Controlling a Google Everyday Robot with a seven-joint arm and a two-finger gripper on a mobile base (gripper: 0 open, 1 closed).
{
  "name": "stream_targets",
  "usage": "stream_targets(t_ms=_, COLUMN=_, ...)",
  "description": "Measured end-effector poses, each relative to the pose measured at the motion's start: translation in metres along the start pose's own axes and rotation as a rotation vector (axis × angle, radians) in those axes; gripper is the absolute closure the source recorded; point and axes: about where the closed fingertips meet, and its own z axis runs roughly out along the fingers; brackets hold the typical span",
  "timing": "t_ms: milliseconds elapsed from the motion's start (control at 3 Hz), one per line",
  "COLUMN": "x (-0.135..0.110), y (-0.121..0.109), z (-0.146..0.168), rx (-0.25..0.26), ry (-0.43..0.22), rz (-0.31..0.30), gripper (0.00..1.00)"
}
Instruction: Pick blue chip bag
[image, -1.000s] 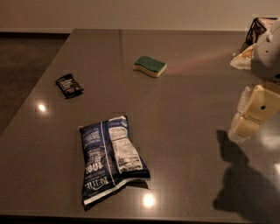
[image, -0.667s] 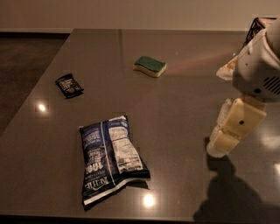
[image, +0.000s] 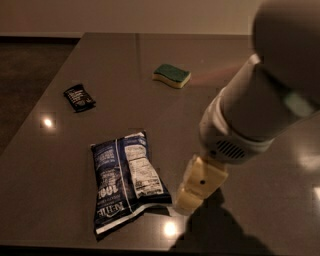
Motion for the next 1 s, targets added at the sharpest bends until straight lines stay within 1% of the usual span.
stream_targets(t_ms=333, x=-0.024, y=0.026, z=0.038, rx=0.018, ry=0.006, rz=0.027, gripper=0.00)
stream_targets(t_ms=667, x=-0.039, y=0.041, z=0.058, rx=0.004, ry=0.003, rz=0.017, gripper=0.00)
stream_targets(t_ms=1000, x=-0.054, y=0.047, z=0.076, rx=-0.023, ry=0.001, rz=0.000, gripper=0.15)
